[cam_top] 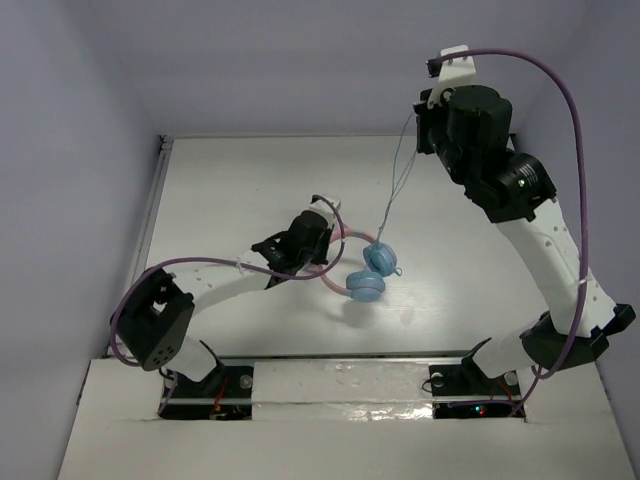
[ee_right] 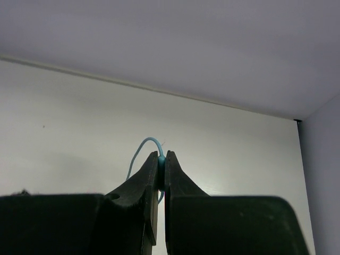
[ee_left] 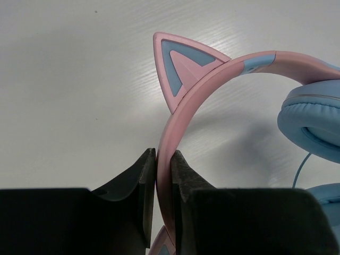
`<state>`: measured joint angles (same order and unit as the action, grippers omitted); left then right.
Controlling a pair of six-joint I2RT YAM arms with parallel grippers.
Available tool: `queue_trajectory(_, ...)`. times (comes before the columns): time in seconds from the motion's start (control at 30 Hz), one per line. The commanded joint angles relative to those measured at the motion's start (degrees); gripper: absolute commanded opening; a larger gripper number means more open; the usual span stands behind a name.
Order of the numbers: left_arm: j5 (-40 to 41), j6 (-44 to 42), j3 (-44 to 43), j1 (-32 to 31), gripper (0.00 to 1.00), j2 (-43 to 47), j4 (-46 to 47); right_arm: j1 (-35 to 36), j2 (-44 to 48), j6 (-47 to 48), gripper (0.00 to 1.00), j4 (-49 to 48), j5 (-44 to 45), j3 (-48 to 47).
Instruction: Wrap the headphones
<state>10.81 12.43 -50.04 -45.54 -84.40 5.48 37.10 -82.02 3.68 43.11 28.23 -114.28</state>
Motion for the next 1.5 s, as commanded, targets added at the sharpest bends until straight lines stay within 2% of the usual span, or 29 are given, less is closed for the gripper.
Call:
queue_trajectory(0.0,-1.1,0.9,0.1,-2.5,0.0,1.0,2.9,-2.4,-1.0,-2.2,0.0,-9.1,4.4,-0.2)
queue_trajectory(0.1,-1.5,1.1,-0.1,-3.9,0.0,1.1,2.1,-4.9,-1.7,-5.4,0.0,-12.4,2.5,2.5)
queue_trajectory(0.2,-2.3,0.9,-0.8,-4.6,0.0,1.5,0.8,-5.5,-1.0,-5.4,0.0,-18.3,5.1,8.0)
queue_trajectory(0.33,-4.7,0.7,-1.4,-4.6,0.0,4.3,-0.5,-6.7,-1.5,-5.4,0.0,-19.9,7.5,13.5)
queue_trajectory(0.5,-5.1,0.5,-3.8,-4.6,0.0,8.5,-4.5,-10.4,3.3,-9.9,0.0,-25.1,6.8,25.7)
queue_trajectory(0.63,-9.8,0.9,-4.5,-3.2,0.0,12.9,-4.9,-12.3,5.3,-12.2,0.0,-26.3,5.0,31.6)
queue_trajectory(0.8,-20.0,2.0,-6.3,5.0,0.0,19.3,-4.1,-12.3,8.4,-16.9,0.0,-27.8,3.2,39.6)
queue_trajectory(0.87,-25.4,2.1,-8.2,7.5,0.0,20.7,-4.6,-12.3,8.1,-19.5,0.0,-27.3,-1.1,41.9)
queue_trajectory(0.97,-28.8,1.5,-11.2,9.8,0.0,21.0,-6.0,-12.3,7.2,-21.7,0.0,-27.5,-6.9,44.0)
queue_trajectory(1.0,-29.5,1.7,-11.7,10.4,0.0,20.9,-6.9,-12.3,7.1,-23.1,0.04,-27.7,-8.6,45.2)
queue_trajectory(1.03,-30.3,2.0,-12.3,10.4,0.0,20.7,-7.2,-12.3,7.1,-23.7,0.2,-28.4,-12.1,45.9)
queue_trajectory(1.13,-30.8,3.4,-14.1,11.0,0.0,19.5,-8.2,-12.3,6.9,-25.0,0.48,-29.1,-19.5,47.1)
queue_trajectory(1.17,-31.0,3.8,-15.2,11.7,0.0,18.7,-8.5,-12.3,7.0,-25.6,0.64,-29.6,-21.0,47.5)
queue_trajectory(1.2,-30.9,4.5,-15.9,11.7,0.0,18.2,-8.9,-12.3,7.5,-25.9,0.71,-30.2,-22.2,47.7)
queue_trajectory(1.27,-30.6,5.0,-17.1,13.1,0.0,17.3,-10.3,-13.5,8.0,-26.8,0.82,-32.2,-27.1,48.5)
queue_trajectory(1.3,-30.6,5.3,-17.9,13.7,0.0,16.6,-10.7,-14.8,8.4,-28.2,0.84,-32.9,-28.7,48.6)
queue_trajectory(1.37,-31.4,6.6,-17.8,15.9,0.0,16.0,-10.4,-16.0,9.3,-29.4,0.88,-34.4,-34.4,48.0)
queue_trajectory(1.47,-34.0,8.5,-17.6,17.8,0.0,15.2,-9.3,-16.0,10.6,-30.4,0.87,-34.5,-33.8,46.6)
